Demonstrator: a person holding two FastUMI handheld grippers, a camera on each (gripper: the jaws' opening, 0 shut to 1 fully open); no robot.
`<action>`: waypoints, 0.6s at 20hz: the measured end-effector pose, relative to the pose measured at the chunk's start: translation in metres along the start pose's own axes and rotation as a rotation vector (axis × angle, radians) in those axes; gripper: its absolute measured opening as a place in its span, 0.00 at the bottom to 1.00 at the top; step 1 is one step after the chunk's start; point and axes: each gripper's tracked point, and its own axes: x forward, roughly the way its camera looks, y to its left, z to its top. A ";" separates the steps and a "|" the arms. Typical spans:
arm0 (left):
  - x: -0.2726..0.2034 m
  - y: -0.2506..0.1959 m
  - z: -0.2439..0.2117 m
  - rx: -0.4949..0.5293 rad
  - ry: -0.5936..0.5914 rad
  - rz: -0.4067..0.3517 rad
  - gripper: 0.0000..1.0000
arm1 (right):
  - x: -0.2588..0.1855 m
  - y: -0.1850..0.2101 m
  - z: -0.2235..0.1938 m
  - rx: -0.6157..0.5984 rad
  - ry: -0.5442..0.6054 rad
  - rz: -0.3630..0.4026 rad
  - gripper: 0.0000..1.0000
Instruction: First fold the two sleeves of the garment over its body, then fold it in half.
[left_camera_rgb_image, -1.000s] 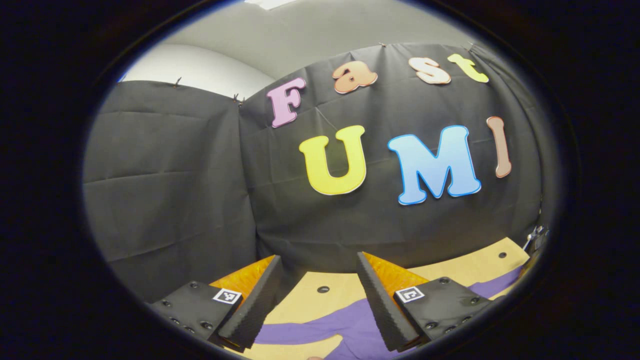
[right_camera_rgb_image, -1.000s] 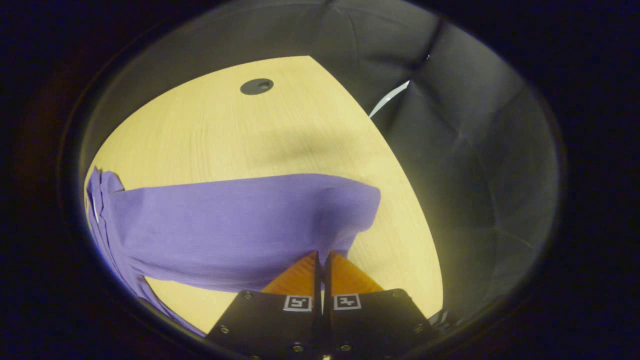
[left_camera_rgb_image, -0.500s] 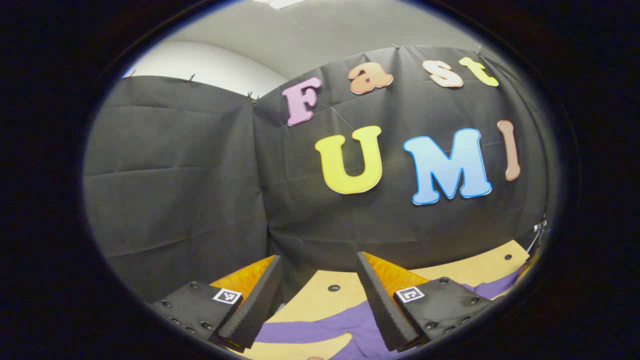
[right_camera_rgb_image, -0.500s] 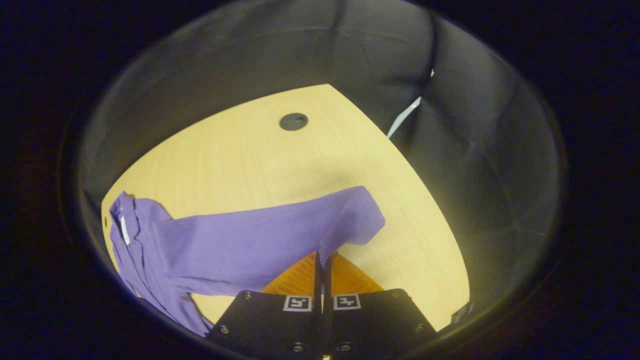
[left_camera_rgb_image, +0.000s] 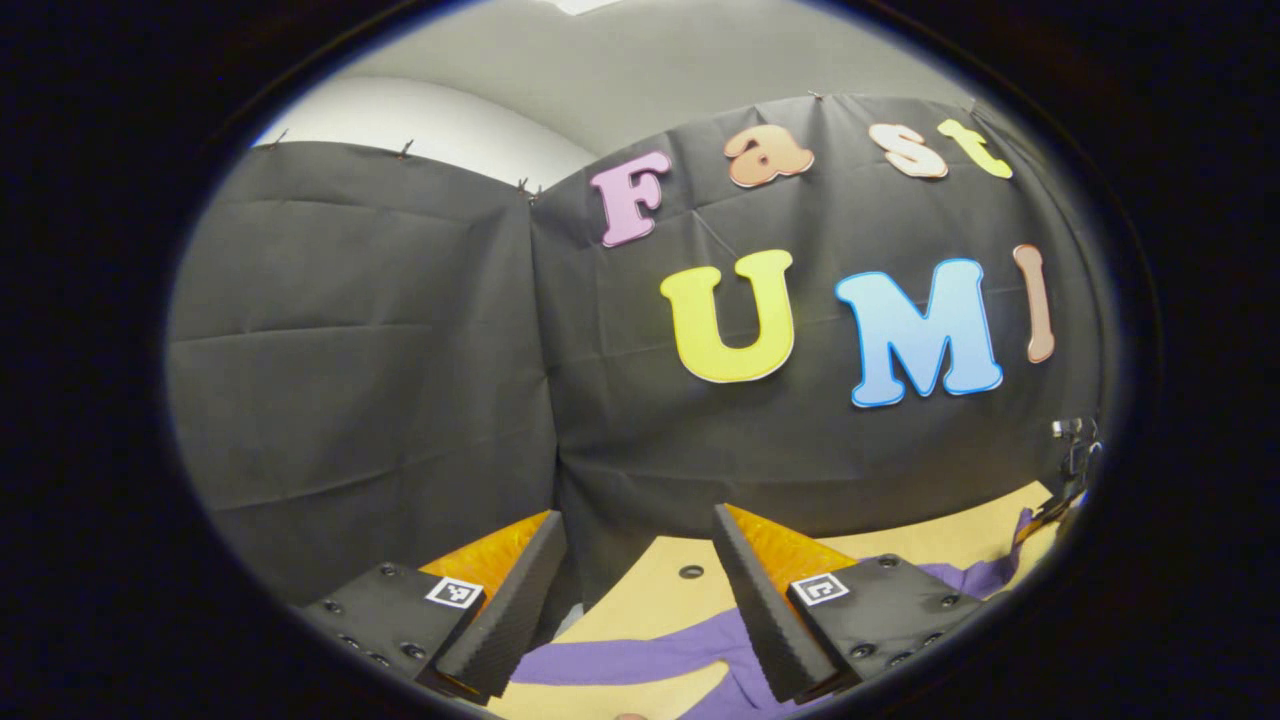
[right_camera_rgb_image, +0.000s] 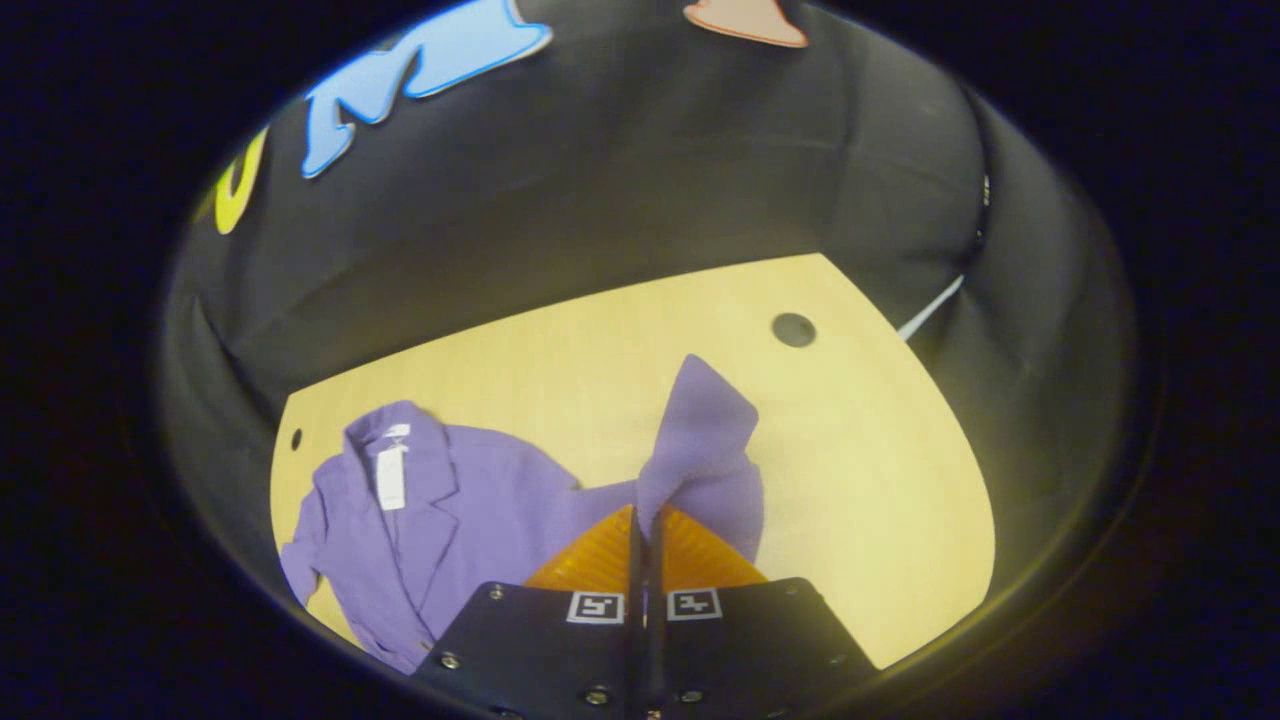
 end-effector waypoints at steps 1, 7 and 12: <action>-0.001 0.007 0.000 0.002 0.001 0.011 0.94 | -0.002 0.024 0.000 -0.014 -0.009 0.030 0.01; -0.021 0.067 -0.007 0.008 0.014 0.107 0.94 | -0.007 0.183 -0.012 -0.171 -0.004 0.209 0.01; -0.052 0.141 -0.018 0.018 0.042 0.248 0.93 | 0.009 0.298 -0.053 -0.293 0.058 0.325 0.01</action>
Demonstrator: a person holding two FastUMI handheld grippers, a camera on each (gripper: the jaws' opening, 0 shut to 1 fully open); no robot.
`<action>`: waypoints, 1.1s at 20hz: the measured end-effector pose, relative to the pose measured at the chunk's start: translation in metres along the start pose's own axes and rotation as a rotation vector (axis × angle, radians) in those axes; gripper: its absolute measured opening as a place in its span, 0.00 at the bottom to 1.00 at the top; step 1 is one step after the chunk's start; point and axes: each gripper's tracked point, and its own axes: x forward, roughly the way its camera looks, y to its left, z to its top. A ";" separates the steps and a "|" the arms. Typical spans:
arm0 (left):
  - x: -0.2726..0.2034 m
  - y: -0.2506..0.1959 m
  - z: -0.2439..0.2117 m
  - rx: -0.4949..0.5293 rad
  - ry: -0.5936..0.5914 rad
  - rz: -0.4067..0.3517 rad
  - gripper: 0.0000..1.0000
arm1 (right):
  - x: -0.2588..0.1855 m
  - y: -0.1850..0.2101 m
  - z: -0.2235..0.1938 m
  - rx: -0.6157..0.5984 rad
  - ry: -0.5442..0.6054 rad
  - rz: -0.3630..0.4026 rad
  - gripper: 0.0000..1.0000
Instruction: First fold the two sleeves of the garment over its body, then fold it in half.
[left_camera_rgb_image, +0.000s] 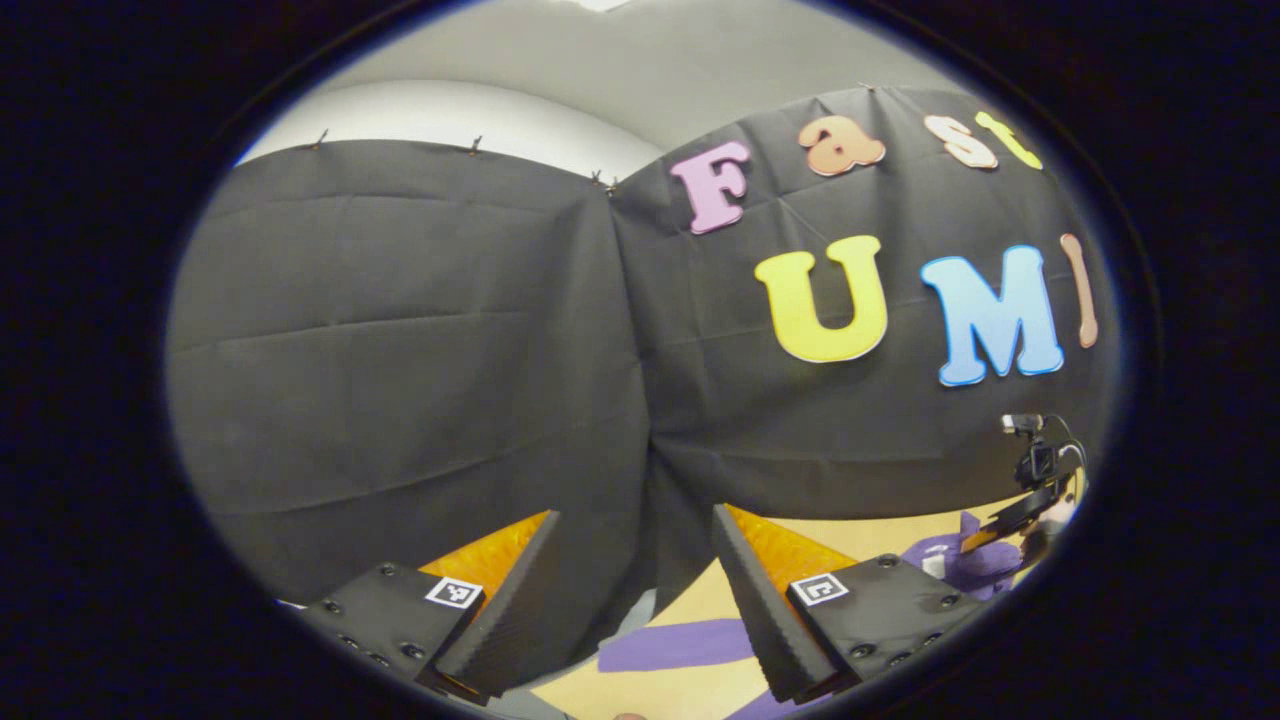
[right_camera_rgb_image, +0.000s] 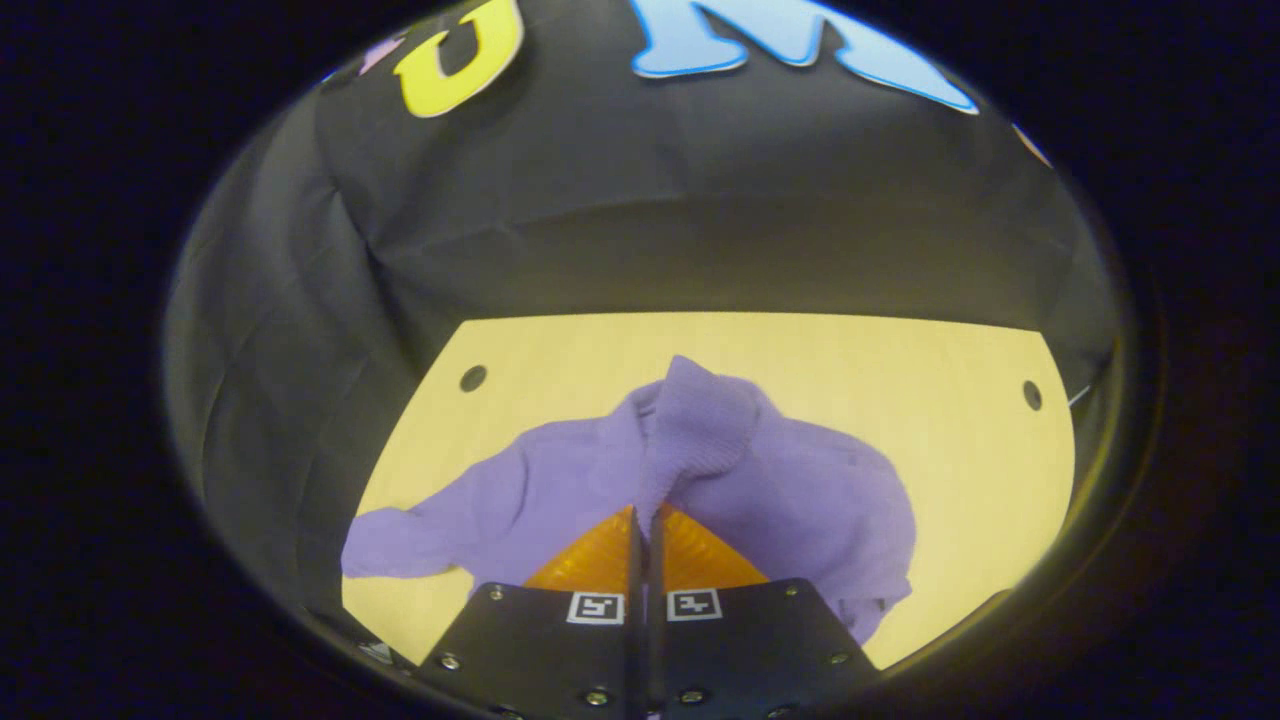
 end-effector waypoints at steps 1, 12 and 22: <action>-0.002 0.015 -0.002 0.005 0.007 0.031 0.93 | 0.008 0.019 -0.004 -0.017 0.013 0.021 0.01; -0.028 0.084 -0.022 -0.014 0.052 0.183 0.94 | 0.029 0.103 -0.031 -0.090 0.090 0.133 0.10; -0.005 0.063 -0.055 -0.046 0.096 0.124 0.94 | 0.015 0.108 -0.022 -0.069 0.066 0.183 0.63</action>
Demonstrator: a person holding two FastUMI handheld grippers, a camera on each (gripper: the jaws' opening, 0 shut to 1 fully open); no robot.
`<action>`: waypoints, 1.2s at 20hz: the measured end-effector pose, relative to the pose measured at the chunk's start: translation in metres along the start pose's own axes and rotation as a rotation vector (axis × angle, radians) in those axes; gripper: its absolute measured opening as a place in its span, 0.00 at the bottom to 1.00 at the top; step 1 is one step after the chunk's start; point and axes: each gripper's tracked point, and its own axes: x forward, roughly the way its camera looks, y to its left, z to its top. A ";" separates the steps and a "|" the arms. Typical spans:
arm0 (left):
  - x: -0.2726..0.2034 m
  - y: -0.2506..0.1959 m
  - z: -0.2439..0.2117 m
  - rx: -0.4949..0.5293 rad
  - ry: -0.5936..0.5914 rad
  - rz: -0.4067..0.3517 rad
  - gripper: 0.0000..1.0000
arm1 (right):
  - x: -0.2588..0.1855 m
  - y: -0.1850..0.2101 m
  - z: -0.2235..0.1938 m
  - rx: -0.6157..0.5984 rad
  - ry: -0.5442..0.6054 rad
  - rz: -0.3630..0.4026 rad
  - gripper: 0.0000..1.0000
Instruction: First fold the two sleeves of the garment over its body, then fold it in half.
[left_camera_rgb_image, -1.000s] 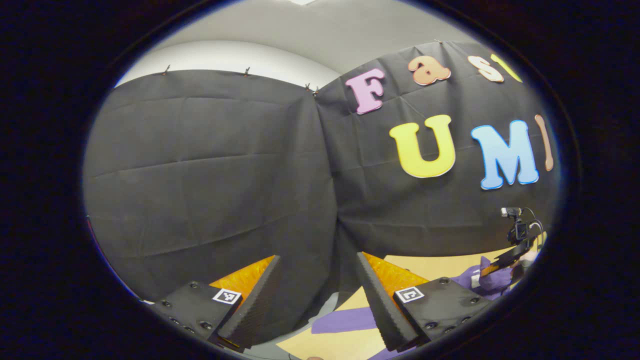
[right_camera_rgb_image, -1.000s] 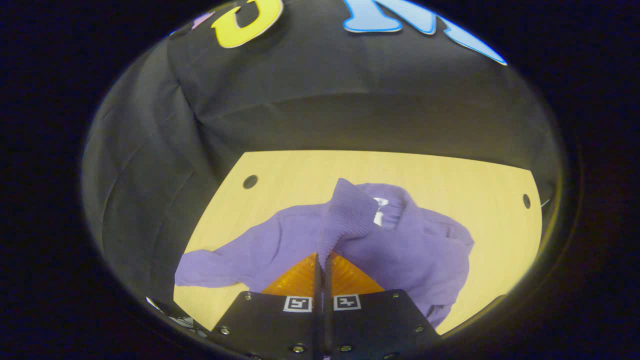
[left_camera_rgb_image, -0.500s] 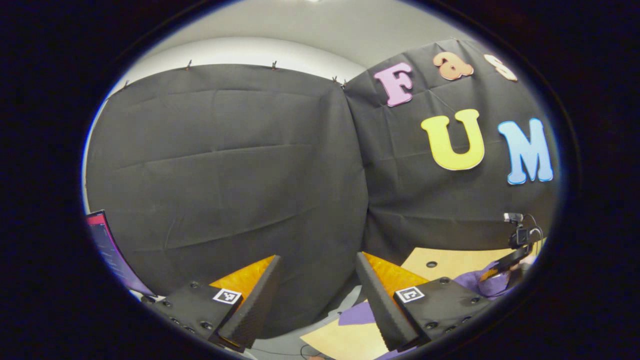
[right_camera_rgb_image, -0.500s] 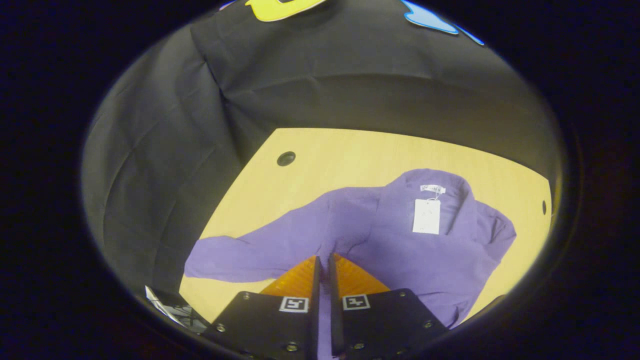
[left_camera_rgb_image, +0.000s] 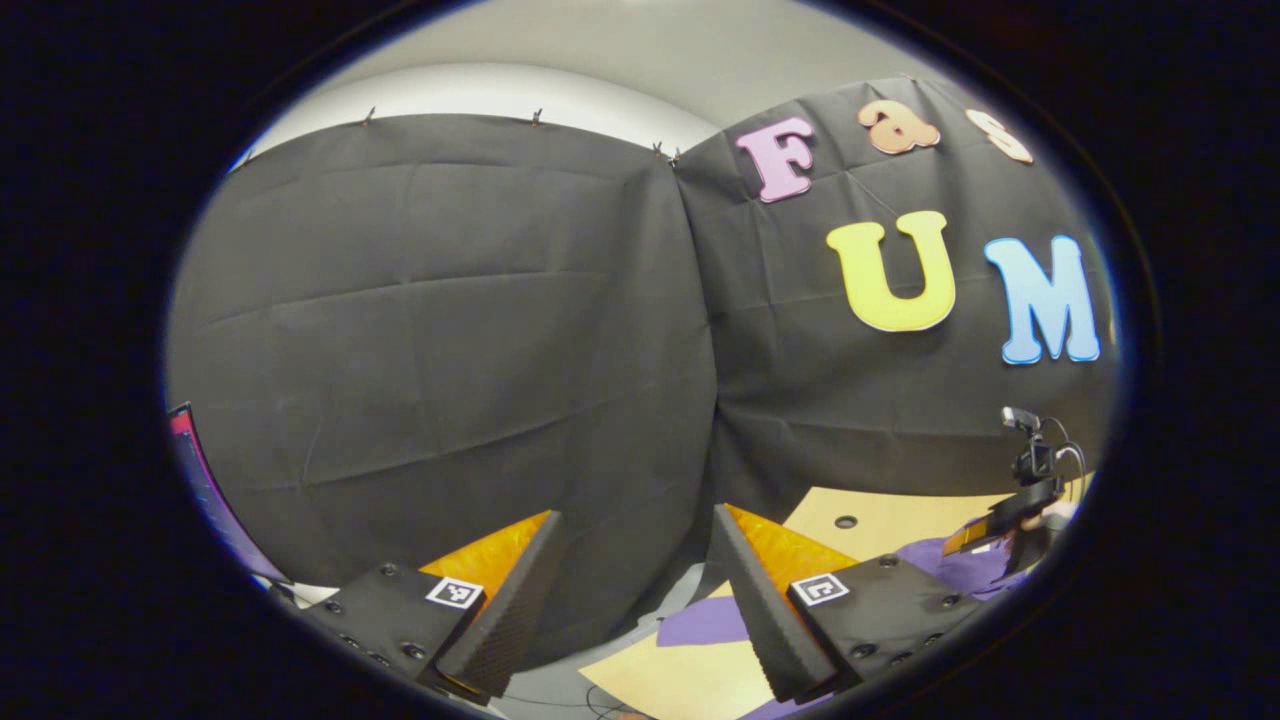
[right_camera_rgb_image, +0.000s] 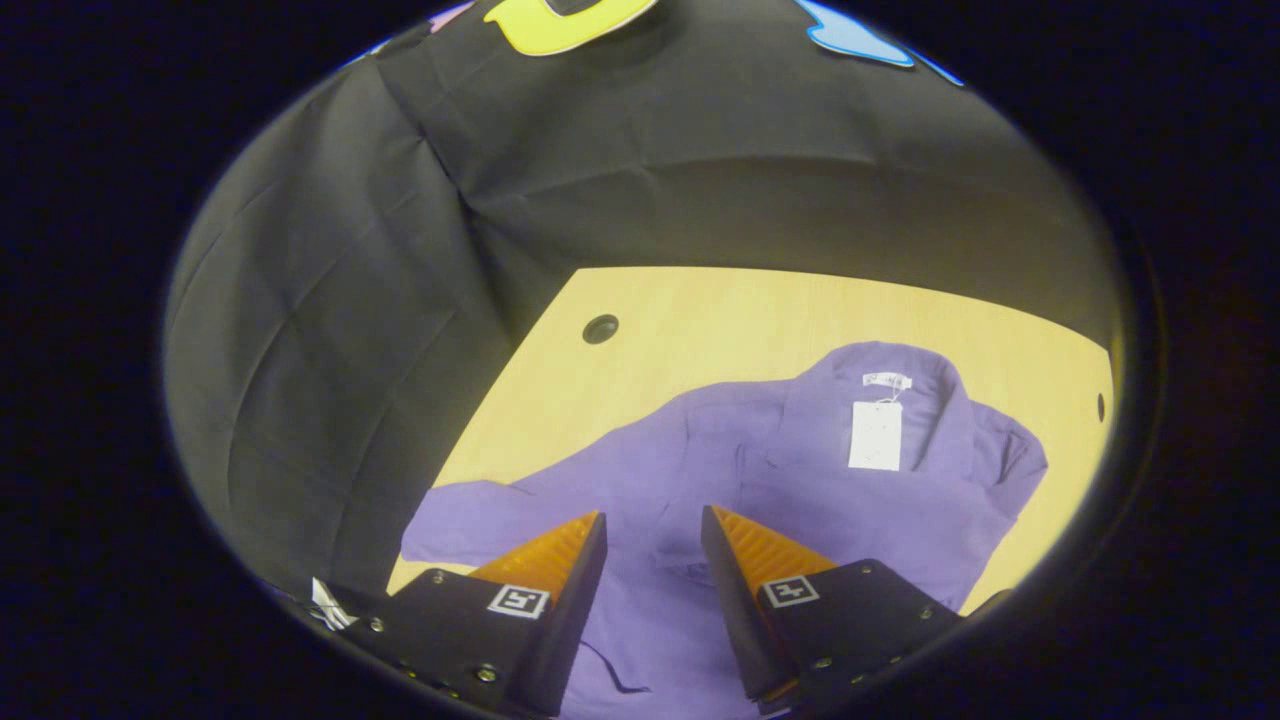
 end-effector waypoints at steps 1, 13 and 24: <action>0.008 0.000 -0.009 -0.009 0.013 -0.009 0.94 | -0.002 -0.001 0.000 -0.001 -0.005 0.000 0.63; 0.166 -0.060 -0.227 -0.086 0.448 -0.223 0.94 | -0.124 -0.031 0.030 0.028 -0.240 -0.055 0.63; 0.238 -0.096 -0.427 -0.031 0.949 -0.231 0.99 | -0.222 -0.137 -0.022 0.243 -0.318 -0.302 0.62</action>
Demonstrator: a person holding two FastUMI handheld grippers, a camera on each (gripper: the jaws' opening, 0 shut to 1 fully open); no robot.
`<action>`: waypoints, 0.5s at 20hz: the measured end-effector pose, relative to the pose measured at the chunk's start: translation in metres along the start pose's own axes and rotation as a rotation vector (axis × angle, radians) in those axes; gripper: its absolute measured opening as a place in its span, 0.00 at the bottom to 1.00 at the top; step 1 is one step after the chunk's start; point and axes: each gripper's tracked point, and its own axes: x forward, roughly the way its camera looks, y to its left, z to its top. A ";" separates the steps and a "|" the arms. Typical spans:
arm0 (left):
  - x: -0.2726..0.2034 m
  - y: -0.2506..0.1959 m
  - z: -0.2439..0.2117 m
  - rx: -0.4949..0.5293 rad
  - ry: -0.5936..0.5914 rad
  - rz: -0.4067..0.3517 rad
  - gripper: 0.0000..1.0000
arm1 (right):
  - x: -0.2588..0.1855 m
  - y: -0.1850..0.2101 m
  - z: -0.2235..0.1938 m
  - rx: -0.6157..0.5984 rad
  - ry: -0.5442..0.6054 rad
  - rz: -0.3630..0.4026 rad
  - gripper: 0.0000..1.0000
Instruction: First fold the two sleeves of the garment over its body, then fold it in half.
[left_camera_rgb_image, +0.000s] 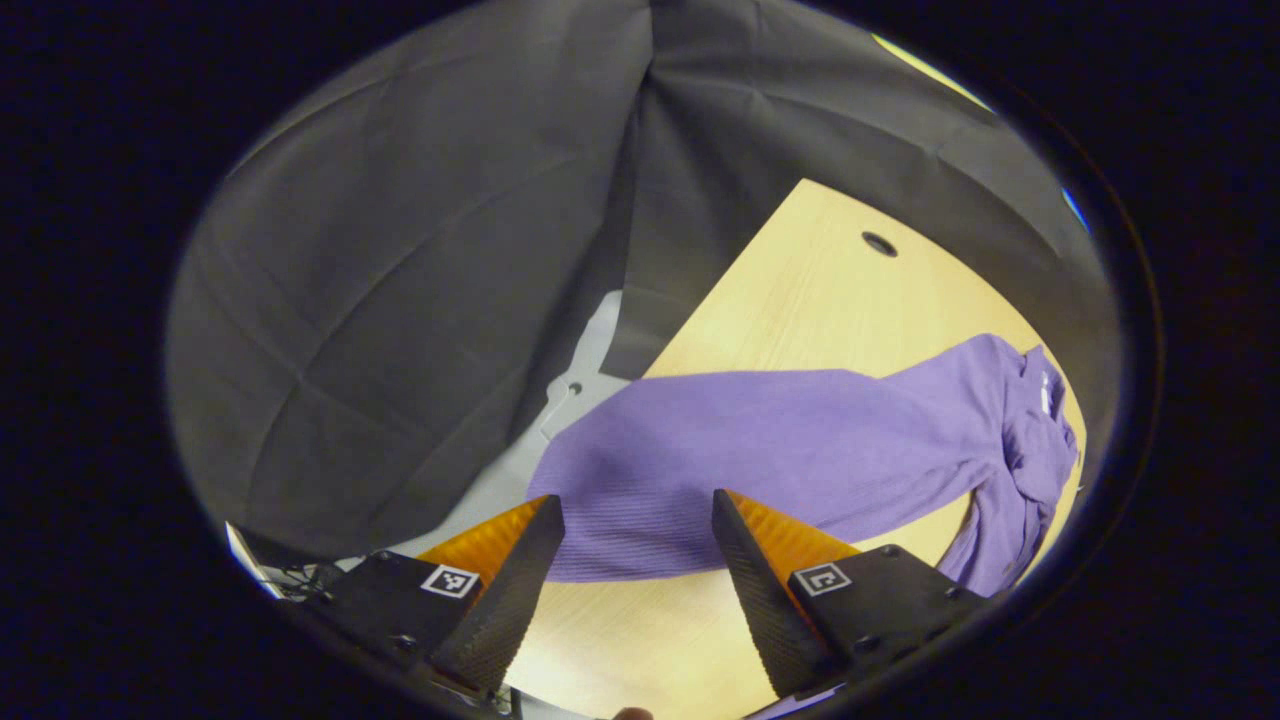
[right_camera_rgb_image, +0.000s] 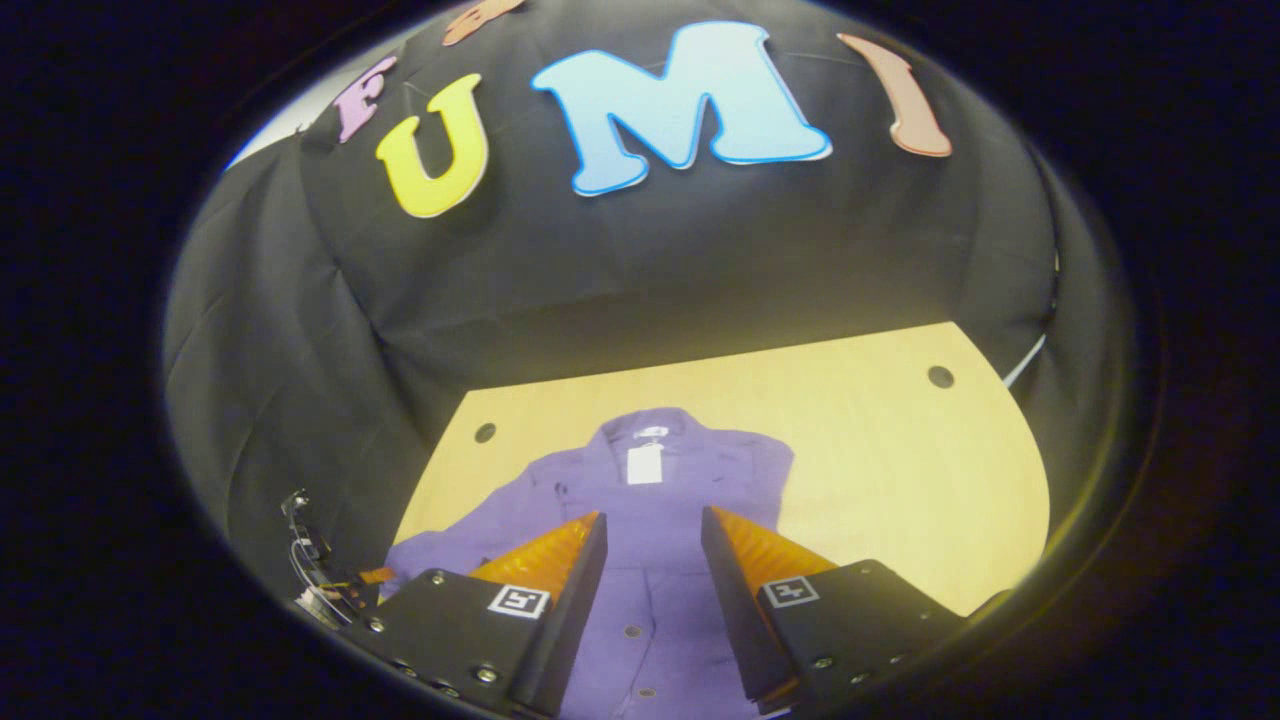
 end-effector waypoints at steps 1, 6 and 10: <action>0.006 0.002 -0.003 0.000 0.022 0.005 0.98 | -0.002 -0.007 -0.004 0.020 0.004 -0.015 0.62; 0.018 0.003 -0.008 0.053 0.073 0.006 0.97 | -0.004 -0.023 -0.018 0.057 0.022 -0.050 0.63; 0.017 0.002 -0.005 0.042 0.070 0.004 0.98 | 0.001 -0.018 -0.023 0.069 0.034 -0.028 0.63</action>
